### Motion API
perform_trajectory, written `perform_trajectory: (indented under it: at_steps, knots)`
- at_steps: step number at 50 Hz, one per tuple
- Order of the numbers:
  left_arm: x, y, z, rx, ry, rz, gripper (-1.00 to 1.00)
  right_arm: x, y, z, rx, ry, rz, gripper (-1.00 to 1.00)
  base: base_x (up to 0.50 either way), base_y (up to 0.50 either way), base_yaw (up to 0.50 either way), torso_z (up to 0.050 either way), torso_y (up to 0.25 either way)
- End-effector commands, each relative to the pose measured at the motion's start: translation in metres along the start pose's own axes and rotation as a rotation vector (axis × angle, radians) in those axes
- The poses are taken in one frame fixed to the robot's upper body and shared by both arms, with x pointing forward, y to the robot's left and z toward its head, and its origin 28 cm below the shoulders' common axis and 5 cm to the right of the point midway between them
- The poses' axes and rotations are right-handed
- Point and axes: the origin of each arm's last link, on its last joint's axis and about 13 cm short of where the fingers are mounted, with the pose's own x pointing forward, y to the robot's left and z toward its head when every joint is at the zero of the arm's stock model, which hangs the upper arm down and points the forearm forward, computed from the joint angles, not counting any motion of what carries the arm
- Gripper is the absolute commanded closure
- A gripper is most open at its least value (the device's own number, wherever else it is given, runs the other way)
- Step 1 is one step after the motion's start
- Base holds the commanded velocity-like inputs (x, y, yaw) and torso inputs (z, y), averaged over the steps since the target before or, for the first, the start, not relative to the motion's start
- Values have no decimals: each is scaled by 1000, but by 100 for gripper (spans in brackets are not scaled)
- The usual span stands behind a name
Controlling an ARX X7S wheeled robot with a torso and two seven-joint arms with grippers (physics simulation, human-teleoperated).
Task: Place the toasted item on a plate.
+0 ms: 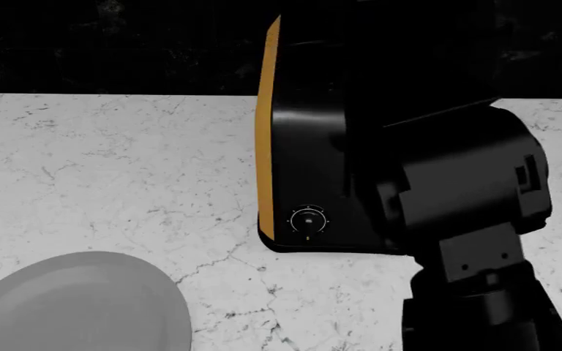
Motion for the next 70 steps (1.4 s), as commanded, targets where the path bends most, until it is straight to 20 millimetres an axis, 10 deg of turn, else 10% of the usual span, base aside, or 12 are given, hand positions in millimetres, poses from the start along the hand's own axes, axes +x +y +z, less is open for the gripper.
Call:
perform_trajectory:
  at_steps: [1, 68, 69, 70]
  knots:
    - [1, 0, 2, 2, -4, 0, -100, 13, -1, -10, -5, 41, -22, -100, 0, 0, 0, 0, 0]
    - [-3, 2, 2, 7, -3, 8, -100, 41, 14, -48, -18, 199, -28, -100, 1, 0, 0, 0, 0]
    - [-3, 2, 2, 7, -3, 7, -100, 41, 14, -48, -19, 197, -27, 100, 0, 0, 0, 0, 0]
    - [-3, 2, 2, 7, -1, 7, -100, 40, 14, -48, -29, 188, -19, 100, 0, 0, 0, 0, 0]
